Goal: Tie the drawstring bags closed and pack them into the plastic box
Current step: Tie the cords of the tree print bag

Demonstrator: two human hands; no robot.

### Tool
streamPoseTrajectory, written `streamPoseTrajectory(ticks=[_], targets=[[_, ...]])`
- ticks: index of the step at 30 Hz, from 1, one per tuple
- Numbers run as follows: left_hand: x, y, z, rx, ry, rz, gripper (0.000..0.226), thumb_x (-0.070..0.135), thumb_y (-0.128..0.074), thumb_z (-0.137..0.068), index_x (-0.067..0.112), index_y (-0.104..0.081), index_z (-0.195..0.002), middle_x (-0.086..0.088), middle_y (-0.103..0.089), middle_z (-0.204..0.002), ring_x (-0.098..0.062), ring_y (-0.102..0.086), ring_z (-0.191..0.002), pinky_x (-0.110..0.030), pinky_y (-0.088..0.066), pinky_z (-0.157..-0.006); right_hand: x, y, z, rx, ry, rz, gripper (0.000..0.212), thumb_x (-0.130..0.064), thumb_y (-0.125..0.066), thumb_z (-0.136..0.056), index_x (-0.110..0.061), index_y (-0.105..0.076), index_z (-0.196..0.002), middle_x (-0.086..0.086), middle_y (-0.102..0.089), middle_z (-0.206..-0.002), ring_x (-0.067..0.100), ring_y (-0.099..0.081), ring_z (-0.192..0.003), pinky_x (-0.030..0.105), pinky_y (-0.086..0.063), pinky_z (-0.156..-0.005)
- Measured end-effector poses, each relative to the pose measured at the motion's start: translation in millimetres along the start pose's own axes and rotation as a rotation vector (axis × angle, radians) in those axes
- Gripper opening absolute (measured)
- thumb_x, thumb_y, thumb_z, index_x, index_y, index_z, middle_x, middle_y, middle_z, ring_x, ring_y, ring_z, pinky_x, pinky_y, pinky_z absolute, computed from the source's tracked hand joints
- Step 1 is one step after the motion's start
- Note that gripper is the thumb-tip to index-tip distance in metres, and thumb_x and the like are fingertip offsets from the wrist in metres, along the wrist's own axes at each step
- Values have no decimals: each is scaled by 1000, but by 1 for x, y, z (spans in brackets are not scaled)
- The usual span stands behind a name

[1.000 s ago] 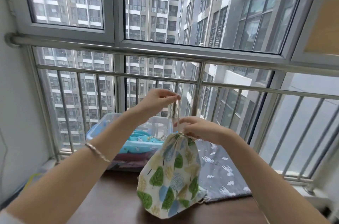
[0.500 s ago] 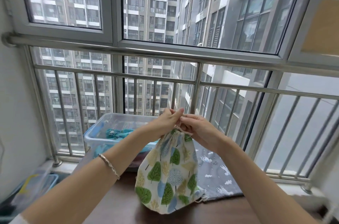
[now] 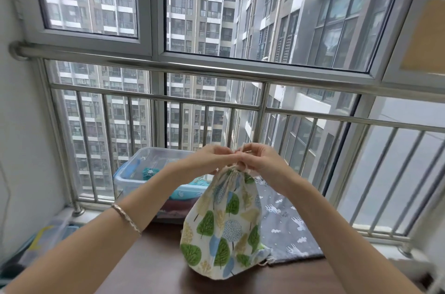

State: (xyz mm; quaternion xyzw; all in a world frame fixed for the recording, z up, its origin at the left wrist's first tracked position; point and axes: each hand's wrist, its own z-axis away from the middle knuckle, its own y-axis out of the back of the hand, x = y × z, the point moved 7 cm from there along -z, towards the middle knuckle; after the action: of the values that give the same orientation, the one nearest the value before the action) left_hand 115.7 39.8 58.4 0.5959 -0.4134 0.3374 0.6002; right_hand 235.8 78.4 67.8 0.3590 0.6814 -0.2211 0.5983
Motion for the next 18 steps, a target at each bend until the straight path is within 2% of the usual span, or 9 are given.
streamPoseTrajectory(ticks=[3,7,9,11,15,18], targets=[[2,5,-2,82,-28,36,44,45,-66,-81,3,-71,-95,-11,-68,-84,-18,-61,-74,-30,-50,-73,0,4,-1,28,-27,-62,19,-3,-65,-87,1,-56,-102,8,-62,-78,15,-63,-67,25,-55,-72],[4,4,-5,68,-53,2,28,36,-67,-85,8,-71,-89,-1,-64,-73,-12,-55,-66,-23,-44,-64,1,7,1,-22,-24,-107,24,6,-66,-83,-2,-52,-101,7,-63,-79,18,-63,-70,27,-54,-73],[8,1,-4,60,-72,-25,27,32,-65,-88,5,-70,-93,5,-61,-66,-5,-53,-57,-16,-42,-57,0,9,3,-24,-6,-78,23,8,-67,-82,-2,-54,-98,8,-64,-79,19,-63,-71,27,-55,-73],[11,-1,-4,71,-101,-27,27,30,-65,-88,4,-70,-92,7,-57,-62,-3,-45,-51,-15,-36,-51,-1,11,4,-8,13,-57,21,8,-67,-82,-2,-55,-95,8,-65,-78,20,-64,-71,26,-55,-71],[11,-2,-4,75,-86,32,16,25,-64,-90,10,-71,-87,-6,-59,-74,-7,-47,-55,-21,-40,-57,-7,14,7,11,76,72,22,6,-68,-83,-6,-58,-98,6,-67,-78,19,-66,-74,27,-56,-71],[7,-4,-5,64,-63,96,14,25,-64,-89,14,-71,-85,-13,-54,-81,-18,-48,-65,-27,-39,-62,-10,15,8,36,157,297,19,-3,-73,-82,-8,-66,-99,9,-70,-82,21,-69,-76,30,-58,-73]])
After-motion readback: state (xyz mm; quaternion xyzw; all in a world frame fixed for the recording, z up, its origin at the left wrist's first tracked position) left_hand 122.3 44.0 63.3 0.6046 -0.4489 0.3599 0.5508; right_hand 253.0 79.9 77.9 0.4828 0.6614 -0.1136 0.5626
